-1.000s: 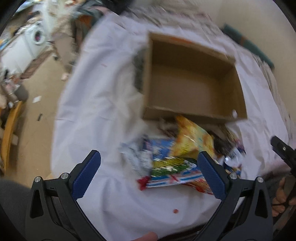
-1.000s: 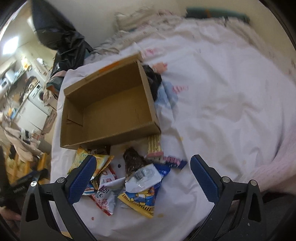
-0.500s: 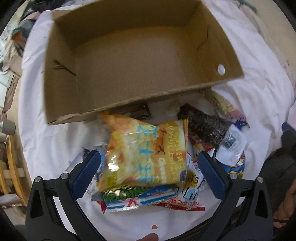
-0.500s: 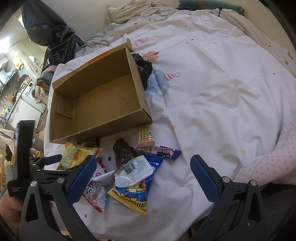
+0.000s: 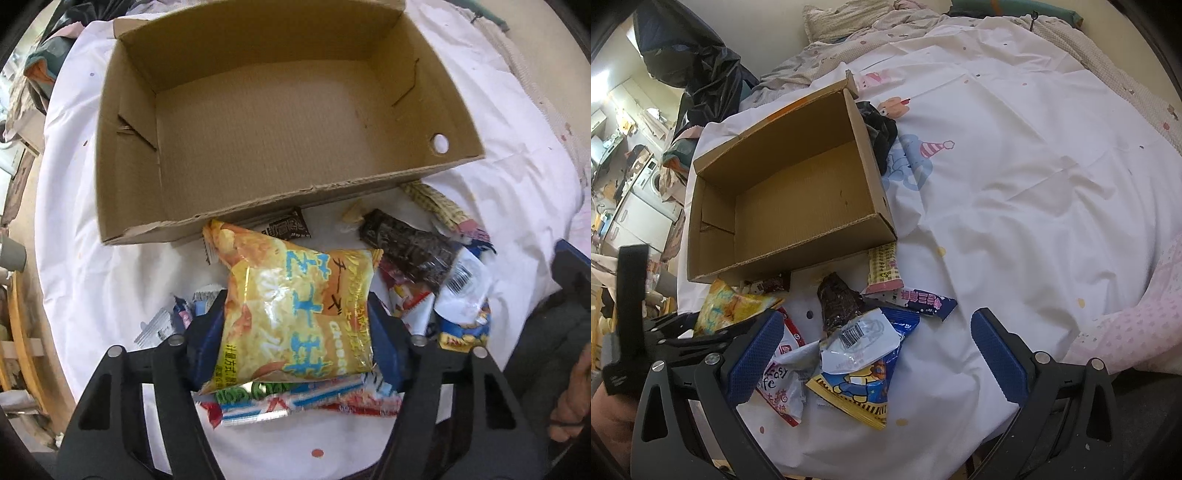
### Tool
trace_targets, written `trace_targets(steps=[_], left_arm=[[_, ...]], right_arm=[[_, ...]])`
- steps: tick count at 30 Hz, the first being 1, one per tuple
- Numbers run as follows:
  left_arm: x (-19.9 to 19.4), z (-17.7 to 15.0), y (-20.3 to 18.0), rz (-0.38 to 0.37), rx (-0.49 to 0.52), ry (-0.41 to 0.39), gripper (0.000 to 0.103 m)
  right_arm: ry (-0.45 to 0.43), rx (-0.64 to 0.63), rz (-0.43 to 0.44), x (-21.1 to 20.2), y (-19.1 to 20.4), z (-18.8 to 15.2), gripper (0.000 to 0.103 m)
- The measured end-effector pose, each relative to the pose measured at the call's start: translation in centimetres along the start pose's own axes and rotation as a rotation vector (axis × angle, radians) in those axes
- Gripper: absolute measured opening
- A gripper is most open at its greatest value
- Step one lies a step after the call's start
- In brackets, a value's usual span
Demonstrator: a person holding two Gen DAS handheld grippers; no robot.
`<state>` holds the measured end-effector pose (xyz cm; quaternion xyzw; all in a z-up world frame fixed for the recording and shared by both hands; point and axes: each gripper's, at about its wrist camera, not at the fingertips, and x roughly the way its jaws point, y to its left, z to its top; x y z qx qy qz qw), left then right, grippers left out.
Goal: Organize snacks
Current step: 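Grasp the yellow chip bag with the left gripper while the right gripper grasps a wafer bar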
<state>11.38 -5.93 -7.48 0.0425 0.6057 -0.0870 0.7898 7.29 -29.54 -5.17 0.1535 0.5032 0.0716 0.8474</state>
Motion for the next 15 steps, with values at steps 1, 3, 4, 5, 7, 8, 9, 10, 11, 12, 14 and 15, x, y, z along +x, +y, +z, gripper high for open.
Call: trace_targets(steps=[1,3,4,5,7,8,9,10,11,12,14,15], left_arm=[[-0.8,-0.5,0.3,-0.011,-0.004,-0.008,0.062],[-2.1,-1.0,1.0,-0.037,-0.018,-0.031,0.06],[-2.9,-1.2,1.3,-0.049,-0.029,-0.048,0.06],[-4.1,-1.6,1.7,-0.061,-0.039,-0.068,0.06],[-5.5,-2.3,2.4,-0.081,-0.059,-0.094,0.06],[-6.3,-2.8,2.8,-0.094,-0.074,-0.111,0.06],[-6.8,-3.1,3.4,-0.101,-0.097,-0.128,0.06],[-7.2,-3.4,4.3,-0.107,-0.132,-0.146,0.06],[-7.2,-3.6,4.6,-0.11,-0.157,-0.157,0.06],[-7.3,-3.9,5.4,-0.112,-0.195,-0.168,0.06],[-7.3,-4.6,6.6,-0.122,-0.266,-0.186,0.06],[-7.0,-4.9,7.1,-0.13,-0.295,-0.191,0.06]], right_arm=[[-0.003,0.005,0.006,0.0,-0.1,0.0,0.103],[-0.008,0.015,0.012,-0.1,-0.2,0.2,0.103],[-0.008,0.025,0.017,-0.2,-0.4,0.2,0.103],[-0.005,0.034,0.022,-0.2,-0.6,0.3,0.103],[-0.003,0.044,0.016,-0.3,-1.0,0.8,0.103],[-0.005,0.045,0.015,-0.4,-1.2,1.1,0.103],[-0.007,0.046,0.018,-0.5,-1.3,1.5,0.103],[-0.002,0.049,0.02,-0.4,-1.5,2.0,0.103],[0.008,0.053,0.018,-0.1,-1.7,2.5,0.103],[0.028,0.058,0.015,0.4,-1.8,2.9,0.103],[0.083,0.08,0.025,2.0,-2.2,3.8,0.103],[0.113,0.085,0.025,3.0,-2.2,4.1,0.099]])
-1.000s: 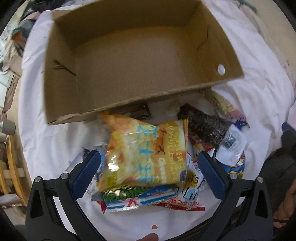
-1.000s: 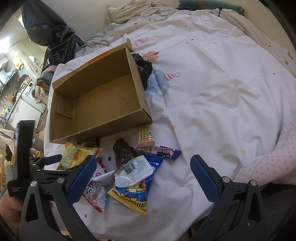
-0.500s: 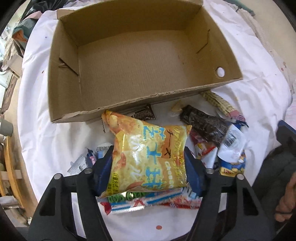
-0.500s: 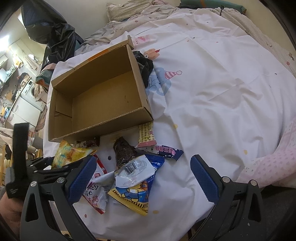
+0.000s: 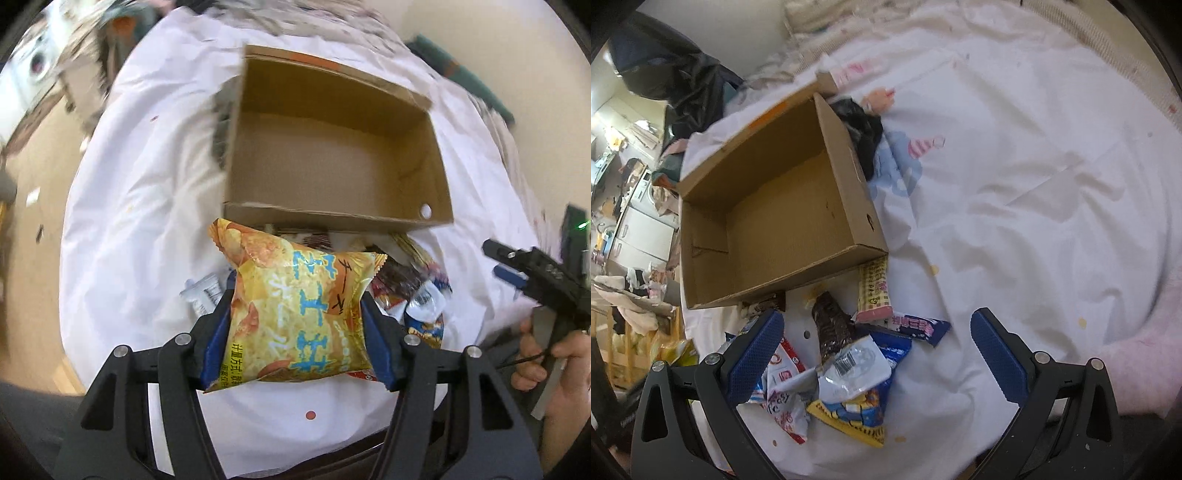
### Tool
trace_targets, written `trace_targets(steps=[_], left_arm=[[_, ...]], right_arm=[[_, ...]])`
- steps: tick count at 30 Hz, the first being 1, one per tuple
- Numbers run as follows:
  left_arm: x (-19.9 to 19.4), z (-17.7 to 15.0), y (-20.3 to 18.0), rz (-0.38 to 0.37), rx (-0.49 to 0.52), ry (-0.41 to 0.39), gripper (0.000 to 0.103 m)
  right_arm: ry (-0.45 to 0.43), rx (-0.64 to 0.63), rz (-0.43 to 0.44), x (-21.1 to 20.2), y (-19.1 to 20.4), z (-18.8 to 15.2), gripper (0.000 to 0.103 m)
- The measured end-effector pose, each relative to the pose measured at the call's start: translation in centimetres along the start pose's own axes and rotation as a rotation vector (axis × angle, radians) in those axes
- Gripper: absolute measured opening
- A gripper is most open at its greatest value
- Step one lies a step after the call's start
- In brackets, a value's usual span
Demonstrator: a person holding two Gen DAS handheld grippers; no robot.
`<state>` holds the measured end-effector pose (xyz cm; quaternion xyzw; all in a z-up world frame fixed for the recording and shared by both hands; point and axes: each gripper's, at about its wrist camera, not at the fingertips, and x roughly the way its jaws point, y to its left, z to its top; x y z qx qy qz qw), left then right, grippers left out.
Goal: Organize snacks
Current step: 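Grasp the yellow chip bag with the left gripper while the right gripper grasps a wafer bar, then carry both snacks into the box and open both grippers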
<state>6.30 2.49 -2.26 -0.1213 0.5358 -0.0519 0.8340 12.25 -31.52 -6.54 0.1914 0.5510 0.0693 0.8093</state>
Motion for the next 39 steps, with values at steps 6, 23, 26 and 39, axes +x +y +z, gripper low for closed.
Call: trace_targets(steps=[6,23,26,39], left_arm=[[1.2,-0.4,1.8,-0.022,-0.091,0.0,0.06],[0.5,-0.5,1.4,-0.003,-0.065,-0.042,0.06],[0.5,-0.5,1.4,0.015,-0.063,-0.045,0.06],[-1.5,0.7,0.5,0.06,-0.02,-0.125,0.06]], right_arm=[[0.114,-0.128,-0.088,5.5,3.0,0.4,0.08],[0.088,-0.191,-0.099,6.2,3.6,-1.5,0.03],[0.074,-0.167,-0.033,3.5,3.3,-2.6,0.03],[-0.09,-0.235,0.259,-4.1,6.1,-4.0,0.03]])
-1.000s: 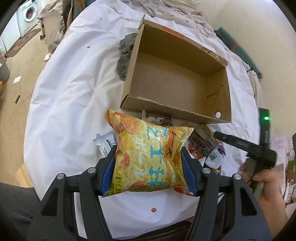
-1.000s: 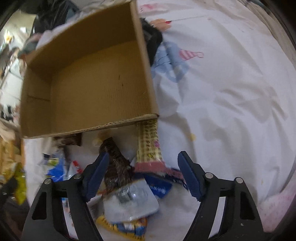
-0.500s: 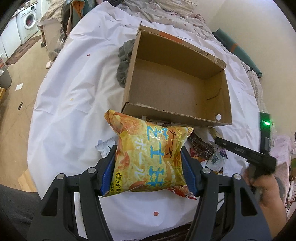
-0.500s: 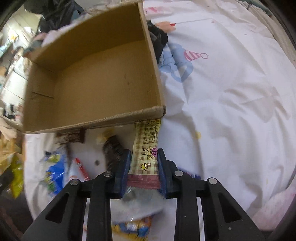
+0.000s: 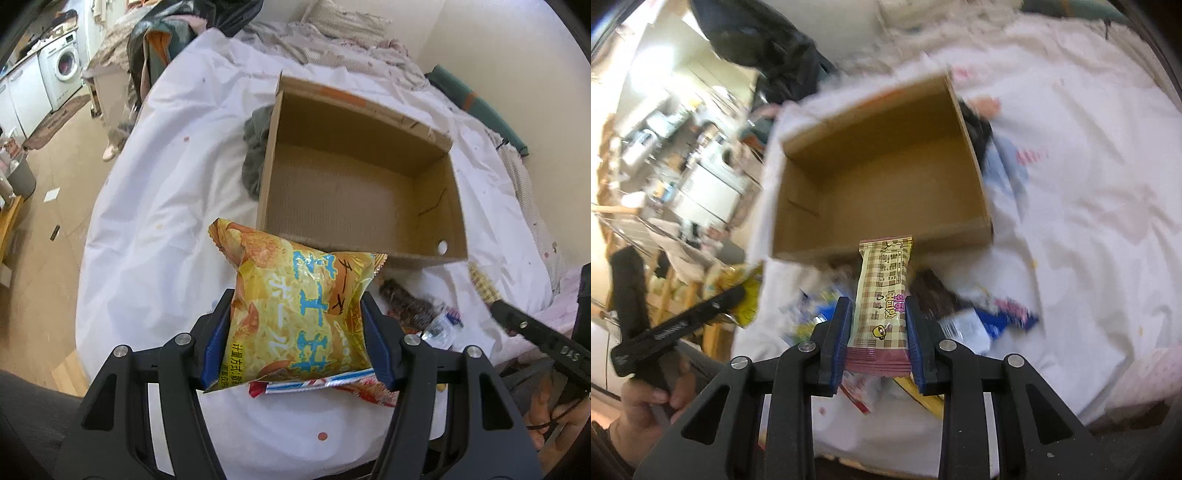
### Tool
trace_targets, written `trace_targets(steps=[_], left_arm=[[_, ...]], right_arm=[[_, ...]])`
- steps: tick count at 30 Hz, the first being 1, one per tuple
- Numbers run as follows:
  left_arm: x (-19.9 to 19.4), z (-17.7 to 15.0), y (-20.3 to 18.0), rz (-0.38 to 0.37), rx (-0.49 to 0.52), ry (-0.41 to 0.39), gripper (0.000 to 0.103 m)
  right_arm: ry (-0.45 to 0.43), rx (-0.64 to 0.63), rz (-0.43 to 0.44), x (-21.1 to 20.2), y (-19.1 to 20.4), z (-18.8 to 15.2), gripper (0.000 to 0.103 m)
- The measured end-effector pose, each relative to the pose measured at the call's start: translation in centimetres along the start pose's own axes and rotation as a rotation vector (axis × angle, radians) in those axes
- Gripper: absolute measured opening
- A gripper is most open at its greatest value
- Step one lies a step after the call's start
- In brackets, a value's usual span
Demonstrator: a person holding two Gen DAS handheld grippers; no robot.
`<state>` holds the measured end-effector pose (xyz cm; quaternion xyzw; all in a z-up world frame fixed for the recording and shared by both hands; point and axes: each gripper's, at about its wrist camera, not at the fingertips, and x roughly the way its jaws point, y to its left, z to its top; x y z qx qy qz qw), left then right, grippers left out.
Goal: Organize snacks
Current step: 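Carry both snacks into the box and open both grippers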
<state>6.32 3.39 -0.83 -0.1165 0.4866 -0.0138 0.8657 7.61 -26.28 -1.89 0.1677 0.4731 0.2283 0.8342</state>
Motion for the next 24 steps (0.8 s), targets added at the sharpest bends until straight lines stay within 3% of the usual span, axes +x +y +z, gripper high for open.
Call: trace_targets(steps=[4,9,24], left_arm=[[-0.9,2.2,-0.9,-0.012,0.017,-0.03,0.06],[-0.7,5.4,-2.3,-0.019,0.034,-0.054,0.06],[4.7,9.7,-5.7,0.016,0.121,-0.042,0.06]], right_arm=[[-0.124,-0.033,0.0,-1.7,0.4,2.1,0.03],[-0.185,-0.045,-0.006,-1.5,0.7,4.9,0.03],[-0.152,-0.072,-0.039,3.3,0.3,9.2,0.03]])
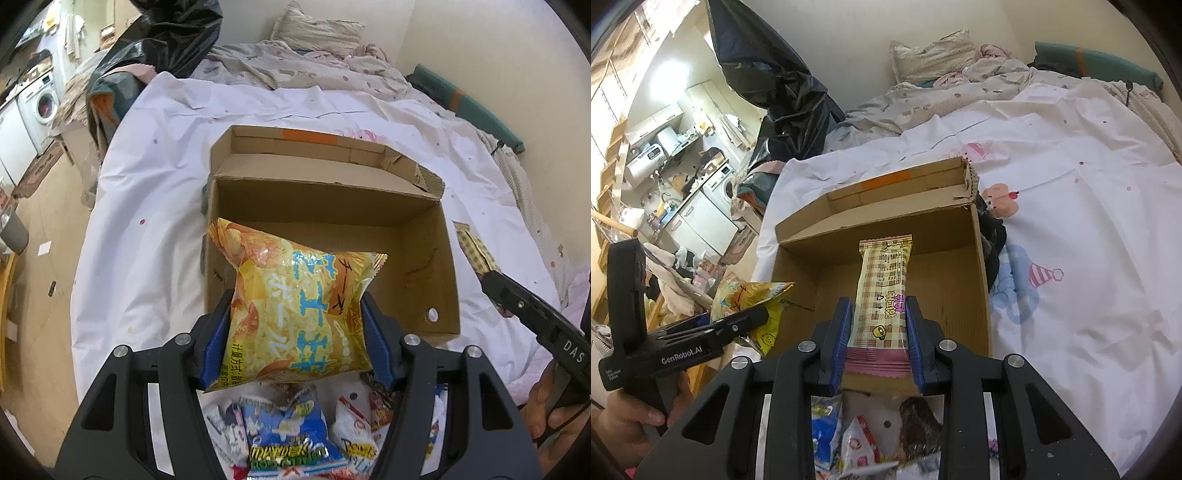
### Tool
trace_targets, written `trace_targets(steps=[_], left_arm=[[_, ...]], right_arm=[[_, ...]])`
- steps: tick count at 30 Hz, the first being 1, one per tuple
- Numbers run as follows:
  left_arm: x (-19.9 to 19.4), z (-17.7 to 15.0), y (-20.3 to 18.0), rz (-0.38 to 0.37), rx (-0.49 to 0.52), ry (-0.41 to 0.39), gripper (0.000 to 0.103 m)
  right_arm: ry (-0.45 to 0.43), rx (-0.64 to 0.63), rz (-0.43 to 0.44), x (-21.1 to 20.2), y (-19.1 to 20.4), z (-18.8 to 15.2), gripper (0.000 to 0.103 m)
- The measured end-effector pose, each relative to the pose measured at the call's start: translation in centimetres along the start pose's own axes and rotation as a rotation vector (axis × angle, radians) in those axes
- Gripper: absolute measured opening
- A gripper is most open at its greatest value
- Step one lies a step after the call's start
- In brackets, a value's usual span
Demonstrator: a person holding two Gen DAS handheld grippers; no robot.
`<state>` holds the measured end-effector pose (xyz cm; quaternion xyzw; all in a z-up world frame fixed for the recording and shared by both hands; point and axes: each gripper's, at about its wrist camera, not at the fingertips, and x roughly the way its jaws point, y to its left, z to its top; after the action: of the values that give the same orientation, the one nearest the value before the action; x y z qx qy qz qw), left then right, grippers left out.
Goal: Organize snacks
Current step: 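Carry both snacks into the box and open both grippers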
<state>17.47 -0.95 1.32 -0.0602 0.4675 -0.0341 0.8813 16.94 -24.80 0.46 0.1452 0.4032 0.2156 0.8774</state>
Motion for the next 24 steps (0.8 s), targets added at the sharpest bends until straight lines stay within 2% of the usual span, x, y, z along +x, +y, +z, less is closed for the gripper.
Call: trace_targets(steps=[8,12,24], left_arm=[[2.7,0.4,-0.3,0.004,0.023,-0.016,0.06],[4.0,0.2,0.1,0.007,0.013,0.016,0.06],[5.2,-0.2,-0.4,0.019,0.031,0.031,0.063]], right_arm=[[0.055,0.026,-0.07,3.7,-1.7,-0.1,0.03],[0.088,0.037,-0.091,4.8,-2.0,-0.6,0.03],[0.141,0.059,-0.098,6.8,-1.9,-0.7,0.03]])
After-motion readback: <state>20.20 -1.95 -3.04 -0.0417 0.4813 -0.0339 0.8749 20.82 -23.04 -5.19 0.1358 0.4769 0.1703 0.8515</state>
